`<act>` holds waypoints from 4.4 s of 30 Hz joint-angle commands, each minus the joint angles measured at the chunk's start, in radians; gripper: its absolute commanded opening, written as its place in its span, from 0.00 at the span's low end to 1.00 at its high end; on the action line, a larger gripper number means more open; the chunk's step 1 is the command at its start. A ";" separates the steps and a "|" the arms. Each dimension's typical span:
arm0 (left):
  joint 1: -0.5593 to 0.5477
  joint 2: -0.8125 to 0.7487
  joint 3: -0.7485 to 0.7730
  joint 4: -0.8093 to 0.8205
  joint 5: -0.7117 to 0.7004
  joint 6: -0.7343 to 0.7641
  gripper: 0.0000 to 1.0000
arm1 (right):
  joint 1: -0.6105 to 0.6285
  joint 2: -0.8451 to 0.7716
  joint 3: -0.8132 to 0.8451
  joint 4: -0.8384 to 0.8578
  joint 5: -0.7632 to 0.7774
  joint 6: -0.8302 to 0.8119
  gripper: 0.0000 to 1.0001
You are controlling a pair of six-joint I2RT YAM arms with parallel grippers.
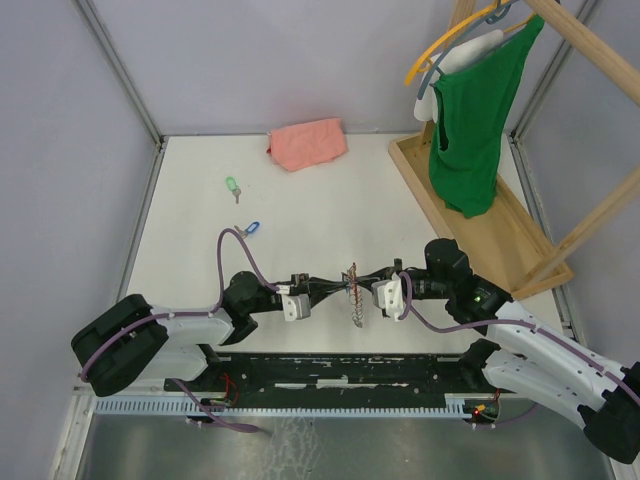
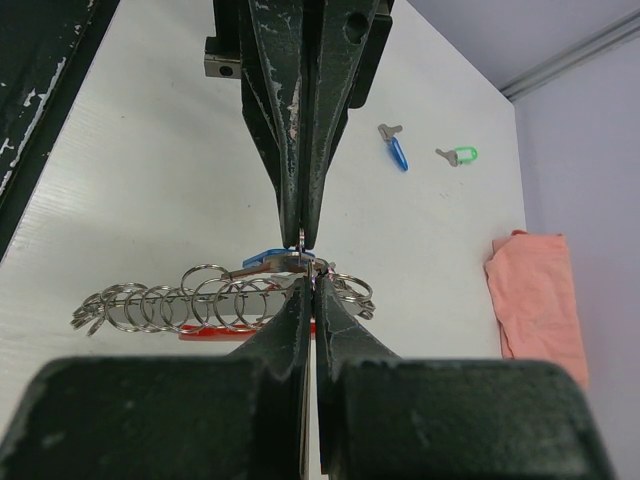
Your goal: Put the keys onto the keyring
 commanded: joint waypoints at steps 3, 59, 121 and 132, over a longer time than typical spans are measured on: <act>0.004 -0.023 0.010 0.055 -0.030 0.022 0.03 | -0.003 -0.017 0.044 0.051 0.009 0.007 0.00; 0.005 -0.012 0.019 0.046 -0.026 0.036 0.03 | -0.003 -0.009 0.053 0.028 -0.015 -0.001 0.00; 0.004 0.045 0.047 0.103 0.066 -0.017 0.03 | -0.003 0.014 0.066 0.073 -0.093 0.038 0.01; 0.003 0.054 0.048 0.120 0.065 -0.027 0.03 | -0.003 0.026 0.063 0.091 -0.115 0.045 0.01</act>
